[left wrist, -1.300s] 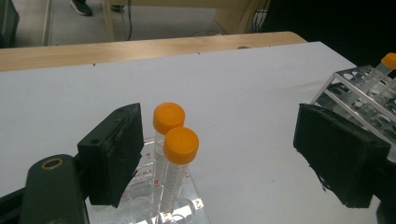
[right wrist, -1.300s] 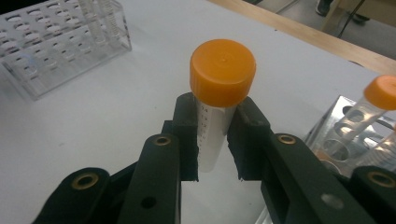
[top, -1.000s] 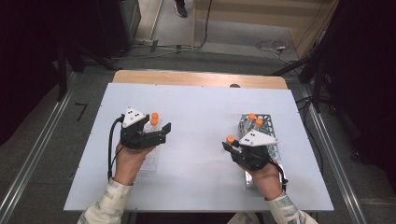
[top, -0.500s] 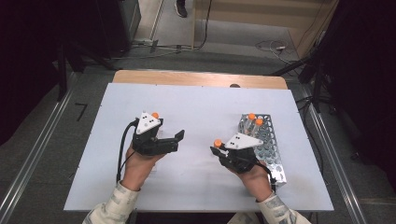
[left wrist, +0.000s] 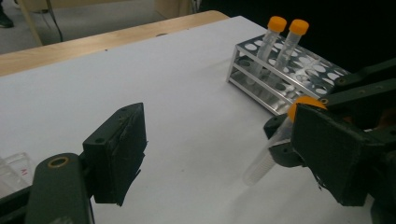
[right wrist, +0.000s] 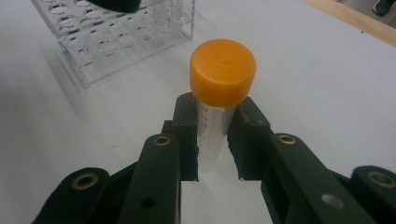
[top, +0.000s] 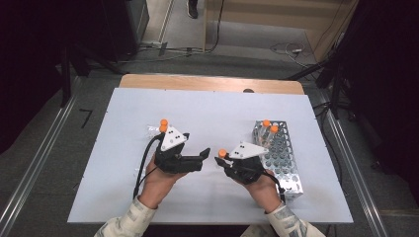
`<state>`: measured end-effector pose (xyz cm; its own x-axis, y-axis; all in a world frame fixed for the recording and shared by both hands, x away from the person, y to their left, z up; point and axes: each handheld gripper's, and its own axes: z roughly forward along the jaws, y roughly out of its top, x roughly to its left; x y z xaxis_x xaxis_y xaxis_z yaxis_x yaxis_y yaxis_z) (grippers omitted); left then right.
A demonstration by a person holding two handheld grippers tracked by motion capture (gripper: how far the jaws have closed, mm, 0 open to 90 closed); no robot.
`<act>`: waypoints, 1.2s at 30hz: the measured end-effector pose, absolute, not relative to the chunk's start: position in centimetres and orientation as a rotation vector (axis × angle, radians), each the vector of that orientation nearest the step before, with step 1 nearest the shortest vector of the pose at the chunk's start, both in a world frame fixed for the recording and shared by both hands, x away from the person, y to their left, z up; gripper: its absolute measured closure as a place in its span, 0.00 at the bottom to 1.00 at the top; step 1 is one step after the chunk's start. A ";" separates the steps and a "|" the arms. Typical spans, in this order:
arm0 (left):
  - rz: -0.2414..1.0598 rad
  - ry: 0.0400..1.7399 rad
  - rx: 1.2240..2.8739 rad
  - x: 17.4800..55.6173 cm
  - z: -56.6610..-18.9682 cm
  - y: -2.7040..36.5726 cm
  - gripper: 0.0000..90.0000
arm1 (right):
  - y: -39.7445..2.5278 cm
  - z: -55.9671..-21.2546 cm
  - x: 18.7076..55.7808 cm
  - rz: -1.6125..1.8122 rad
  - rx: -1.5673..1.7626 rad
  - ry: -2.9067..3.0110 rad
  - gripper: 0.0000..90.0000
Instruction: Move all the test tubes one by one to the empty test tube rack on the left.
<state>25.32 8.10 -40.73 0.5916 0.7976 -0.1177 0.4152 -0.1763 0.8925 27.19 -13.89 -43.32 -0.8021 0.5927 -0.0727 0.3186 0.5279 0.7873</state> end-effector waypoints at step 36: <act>0.384 0.831 1.870 24.6 -42.1 5.6 0.77 | -12.3 -43.5 26.6 1.165 0.710 2.475 0.79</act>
